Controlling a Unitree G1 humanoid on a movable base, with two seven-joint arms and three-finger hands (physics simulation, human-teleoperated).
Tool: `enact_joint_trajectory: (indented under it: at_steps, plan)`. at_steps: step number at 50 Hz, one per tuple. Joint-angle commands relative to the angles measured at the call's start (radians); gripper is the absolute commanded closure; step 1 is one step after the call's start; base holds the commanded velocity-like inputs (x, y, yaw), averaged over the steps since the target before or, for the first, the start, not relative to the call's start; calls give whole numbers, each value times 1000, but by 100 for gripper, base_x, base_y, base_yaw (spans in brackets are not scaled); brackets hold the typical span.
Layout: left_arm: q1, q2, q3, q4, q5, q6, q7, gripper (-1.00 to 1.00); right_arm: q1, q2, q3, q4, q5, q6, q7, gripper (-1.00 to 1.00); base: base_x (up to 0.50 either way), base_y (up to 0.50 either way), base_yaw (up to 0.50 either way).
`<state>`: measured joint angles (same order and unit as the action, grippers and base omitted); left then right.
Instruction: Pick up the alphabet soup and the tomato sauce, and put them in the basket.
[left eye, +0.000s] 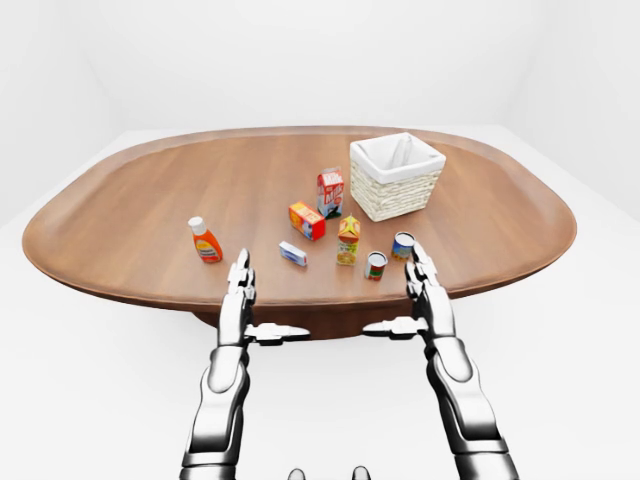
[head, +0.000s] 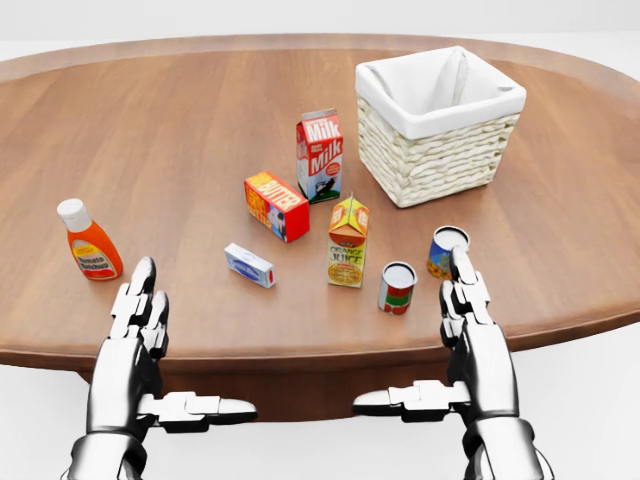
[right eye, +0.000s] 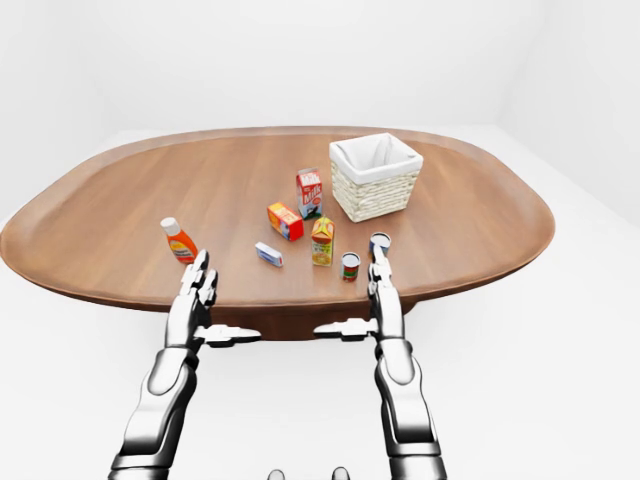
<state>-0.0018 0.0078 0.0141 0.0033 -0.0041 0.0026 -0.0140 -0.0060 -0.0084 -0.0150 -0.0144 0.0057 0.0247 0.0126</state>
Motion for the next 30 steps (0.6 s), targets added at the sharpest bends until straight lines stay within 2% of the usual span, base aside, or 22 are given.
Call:
enact_joint_trajectory:
  at_steps: [1,2,7,9,10,11,12,13,17,18,19,20,22,23,30]
  plan:
    - [0,12,22,-4,-4,10,-21,-100,-15,-13,-27,-26,7,53,14,-100,0,0,0]
    - [-2,12,23,2,-4,5,-20,-100,-10,-13,-24,-52,6,63,13,-100,0,0,0]
    - [6,12,23,-19,-1,4,-20,-100,-4,-11,-22,-67,-1,53,11,-100,0,0,0]
    - [6,12,23,-18,1,-4,-19,-100,-1,-11,-19,-62,-9,28,11,-100,0,0,0]
    - [6,12,24,-17,1,-8,-19,-100,3,-10,-17,-16,-16,-35,12,-100,0,0,0]
    - [7,12,24,-21,2,-8,-19,-100,6,-10,-14,-33,-19,-28,12,-100,0,0,0]
    - [8,12,24,-19,2,-14,-19,-100,10,-10,-11,-80,-22,6,14,-100,0,0,0]
    - [10,11,24,-25,2,-12,-19,-100,13,-10,-11,-97,-22,17,16,-100,0,0,0]
    - [12,11,24,-26,1,-18,-19,-100,13,-10,-14,-111,-21,23,18,-100,0,0,0]
    - [13,11,24,-32,1,-17,-19,-100,15,-10,-13,-113,-24,16,18,-100,0,0,0]
    - [22,10,21,-54,6,-30,-18,-100,22,-9,-6,-118,-37,-12,17,-100,0,0,0]
    - [26,9,20,-62,7,-40,-17,-100,25,-9,-5,-121,-44,-27,16,-100,0,0,0]
    - [36,8,19,-75,13,-70,-14,-100,41,-8,2,-68,-66,-112,13,-100,0,0,0]
    - [51,6,18,-106,13,-90,-14,-100,59,-9,11,-117,-87,-112,12,-100,0,0,0]
    - [78,2,21,-152,7,-90,-13,-100,111,-3,29,-283,-140,-112,13,-100,0,0,0]
